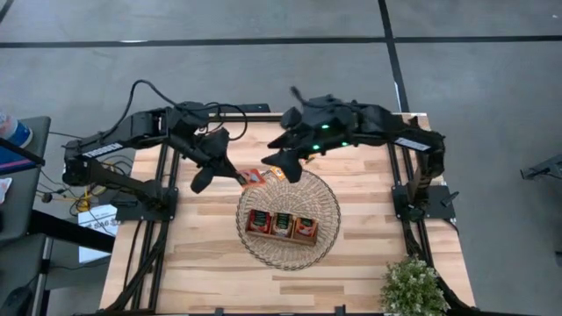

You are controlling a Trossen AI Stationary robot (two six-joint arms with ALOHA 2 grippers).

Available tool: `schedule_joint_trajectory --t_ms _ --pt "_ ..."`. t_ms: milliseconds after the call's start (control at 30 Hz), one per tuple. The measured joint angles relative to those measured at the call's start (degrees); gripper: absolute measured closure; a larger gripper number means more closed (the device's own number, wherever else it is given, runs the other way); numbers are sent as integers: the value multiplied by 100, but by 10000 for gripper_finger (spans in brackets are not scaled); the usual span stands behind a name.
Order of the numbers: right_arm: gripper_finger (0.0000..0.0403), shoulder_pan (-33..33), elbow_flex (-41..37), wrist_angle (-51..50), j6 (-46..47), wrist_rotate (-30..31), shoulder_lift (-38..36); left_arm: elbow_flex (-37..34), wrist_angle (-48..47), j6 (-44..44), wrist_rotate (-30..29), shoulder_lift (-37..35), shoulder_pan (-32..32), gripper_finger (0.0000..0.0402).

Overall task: Pick & Place Tea
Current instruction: Put the orange tea bag into the right section of the wooden organizer

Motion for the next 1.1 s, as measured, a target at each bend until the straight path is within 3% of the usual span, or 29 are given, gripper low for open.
schedule_joint_trajectory --t_ms 167,500,1100 --pt "149 -149 -9 21 17 -417 269 0 -11 72 -326 0 2 401" --pt "154 -246 -3 83 -74 -633 625 -2 -31 197 -526 2 0 401" --pt "235 -243 -11 190 11 -738 635 0 103 422 -771 2 0 401"
